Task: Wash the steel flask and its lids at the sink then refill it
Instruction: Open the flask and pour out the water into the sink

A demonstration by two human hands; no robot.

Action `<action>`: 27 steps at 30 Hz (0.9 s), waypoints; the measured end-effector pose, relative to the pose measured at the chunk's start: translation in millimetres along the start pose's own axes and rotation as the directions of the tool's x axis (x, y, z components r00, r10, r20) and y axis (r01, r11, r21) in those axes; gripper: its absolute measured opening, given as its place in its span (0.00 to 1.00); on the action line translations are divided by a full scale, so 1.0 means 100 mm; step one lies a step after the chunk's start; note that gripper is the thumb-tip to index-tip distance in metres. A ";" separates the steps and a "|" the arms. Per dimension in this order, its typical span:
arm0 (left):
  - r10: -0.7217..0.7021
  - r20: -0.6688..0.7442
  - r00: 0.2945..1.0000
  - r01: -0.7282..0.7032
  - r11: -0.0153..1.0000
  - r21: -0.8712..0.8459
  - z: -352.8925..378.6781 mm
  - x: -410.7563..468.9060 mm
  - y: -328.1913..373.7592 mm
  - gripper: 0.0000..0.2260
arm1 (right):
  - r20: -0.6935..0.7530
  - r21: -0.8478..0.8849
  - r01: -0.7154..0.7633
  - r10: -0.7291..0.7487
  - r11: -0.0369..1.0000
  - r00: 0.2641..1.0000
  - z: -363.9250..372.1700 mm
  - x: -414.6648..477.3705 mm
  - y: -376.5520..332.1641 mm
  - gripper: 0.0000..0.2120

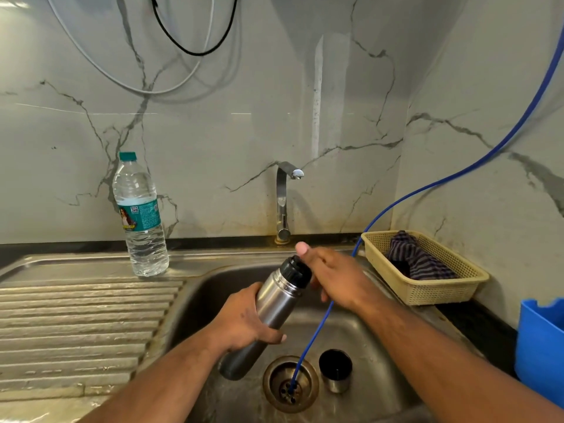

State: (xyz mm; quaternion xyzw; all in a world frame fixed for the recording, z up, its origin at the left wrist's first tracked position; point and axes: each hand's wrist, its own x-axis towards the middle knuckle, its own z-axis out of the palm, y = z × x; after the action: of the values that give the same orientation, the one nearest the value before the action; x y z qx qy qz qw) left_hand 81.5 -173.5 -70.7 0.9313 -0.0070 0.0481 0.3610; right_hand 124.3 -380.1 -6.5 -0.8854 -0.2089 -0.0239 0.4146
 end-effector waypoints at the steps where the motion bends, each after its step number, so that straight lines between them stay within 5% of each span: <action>1: 0.015 0.016 1.000 -0.015 1.000 0.006 0.01 0.00 0.02 0.35 | -0.011 -0.041 0.016 -0.016 0.999 1.000 0.02 -0.02 -0.04 0.44; 7: 0.055 0.088 0.995 -0.055 0.998 0.003 0.04 -0.03 0.12 0.34 | -0.082 -0.446 0.026 -0.069 0.895 0.994 0.11 -0.03 -0.19 0.38; 15: 0.081 0.133 0.988 -0.076 0.996 -0.039 -0.09 -0.02 0.14 0.33 | -0.061 -0.459 0.231 -0.289 0.858 0.955 0.02 0.04 -0.23 0.26; 27: 0.092 0.358 0.929 -0.065 0.994 -0.088 -0.20 -0.10 0.12 0.32 | -0.099 -0.352 0.470 -0.531 0.810 0.842 0.10 0.03 -0.07 0.29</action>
State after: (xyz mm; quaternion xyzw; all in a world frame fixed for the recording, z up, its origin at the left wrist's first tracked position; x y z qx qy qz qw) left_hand 69.2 -169.4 -49.1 0.9091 -0.1122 -0.1101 0.3858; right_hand 122.4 -367.5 -7.3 -0.8463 -0.3878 -0.2510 0.2654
